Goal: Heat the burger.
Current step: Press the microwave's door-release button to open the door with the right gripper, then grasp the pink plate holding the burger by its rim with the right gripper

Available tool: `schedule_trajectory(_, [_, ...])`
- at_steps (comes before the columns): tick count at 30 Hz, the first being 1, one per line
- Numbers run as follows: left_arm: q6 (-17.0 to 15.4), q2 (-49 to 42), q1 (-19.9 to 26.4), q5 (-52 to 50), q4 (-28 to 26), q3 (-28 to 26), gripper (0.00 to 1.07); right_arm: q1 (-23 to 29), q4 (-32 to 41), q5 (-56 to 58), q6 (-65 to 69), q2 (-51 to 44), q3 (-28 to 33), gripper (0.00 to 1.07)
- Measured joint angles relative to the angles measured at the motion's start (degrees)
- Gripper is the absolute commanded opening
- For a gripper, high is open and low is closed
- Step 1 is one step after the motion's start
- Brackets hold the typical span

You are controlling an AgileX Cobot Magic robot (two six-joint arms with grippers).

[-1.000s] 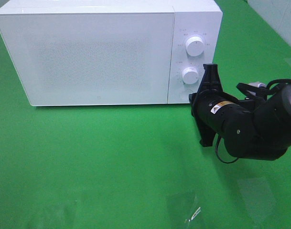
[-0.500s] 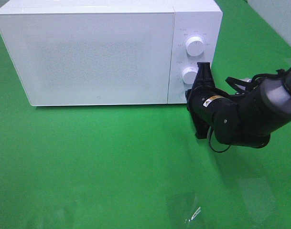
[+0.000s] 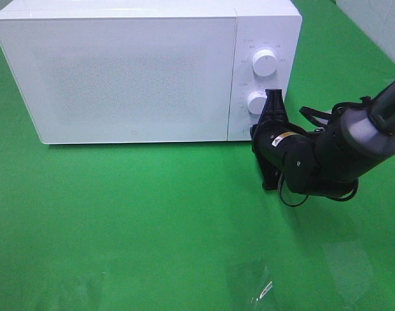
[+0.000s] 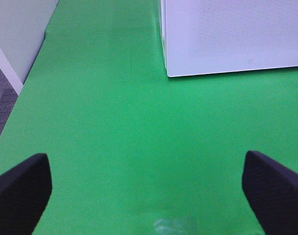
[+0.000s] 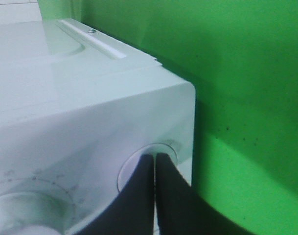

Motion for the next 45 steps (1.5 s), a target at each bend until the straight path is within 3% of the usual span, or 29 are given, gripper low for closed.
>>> schedule_trajectory(19, [0.0,0.0,0.0,0.0,0.0,0.0,0.98,0.5,1.3,-4.1,0.1,1.3,-1.1,0.0])
schedule_trajectory(45, [0.0,0.0,0.0,0.0,0.0,0.0,0.98,2.4,9.8,-5.3,-4.4,5.3,-6.5,0.0])
